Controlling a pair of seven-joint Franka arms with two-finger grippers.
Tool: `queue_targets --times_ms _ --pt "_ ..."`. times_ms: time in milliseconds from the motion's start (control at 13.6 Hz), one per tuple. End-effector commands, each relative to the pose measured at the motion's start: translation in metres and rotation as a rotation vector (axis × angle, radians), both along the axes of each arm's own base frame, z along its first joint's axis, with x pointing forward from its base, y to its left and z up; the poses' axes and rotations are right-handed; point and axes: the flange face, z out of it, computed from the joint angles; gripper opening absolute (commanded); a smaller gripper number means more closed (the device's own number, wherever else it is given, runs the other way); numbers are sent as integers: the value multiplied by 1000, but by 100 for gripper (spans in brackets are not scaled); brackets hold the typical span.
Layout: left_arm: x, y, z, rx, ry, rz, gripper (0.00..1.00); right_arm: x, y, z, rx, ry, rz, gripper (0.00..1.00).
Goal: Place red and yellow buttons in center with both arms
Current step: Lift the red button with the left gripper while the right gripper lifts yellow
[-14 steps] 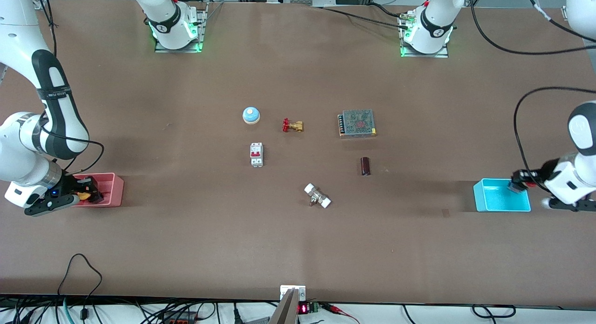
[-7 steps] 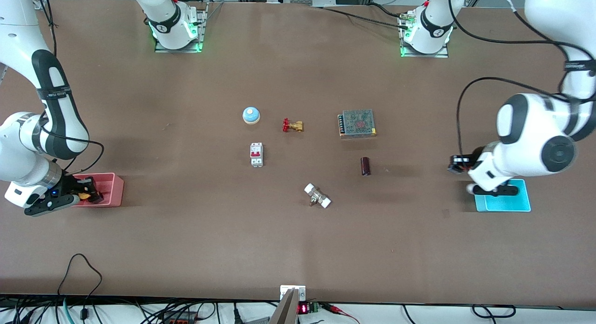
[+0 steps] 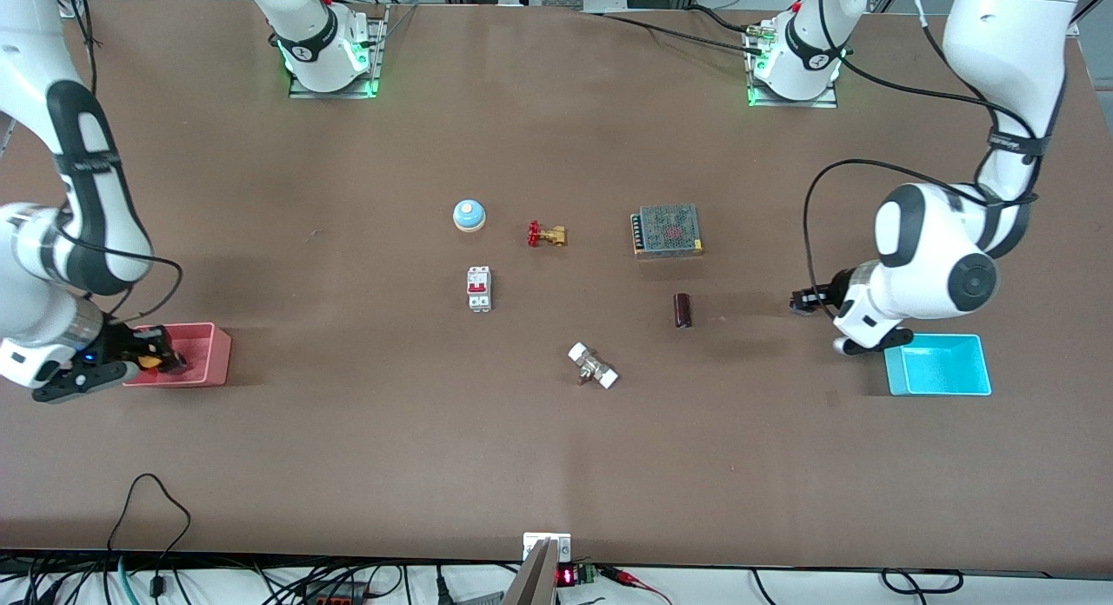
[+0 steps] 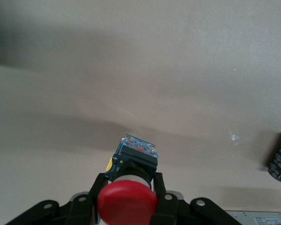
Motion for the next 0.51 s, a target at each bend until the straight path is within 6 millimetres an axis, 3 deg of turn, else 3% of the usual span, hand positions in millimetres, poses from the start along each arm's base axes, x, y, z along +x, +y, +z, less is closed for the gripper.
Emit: queue_targets --times_ms 0,74,147,221,441 --pt "-5 -5 5 0 -7 38 30 -19 29 87 72 50 -13 26" --pt "-8 -5 0 1 5 39 30 -23 42 103 126 87 -72 25" --pt "-9 -5 -5 1 13 40 30 -24 67 119 148 98 -110 25" --pt "-10 -5 -14 3 26 46 31 -22 108 129 148 96 -134 25" --pt "-10 -4 -27 16 31 88 31 -26 206 117 73 106 -238 26"
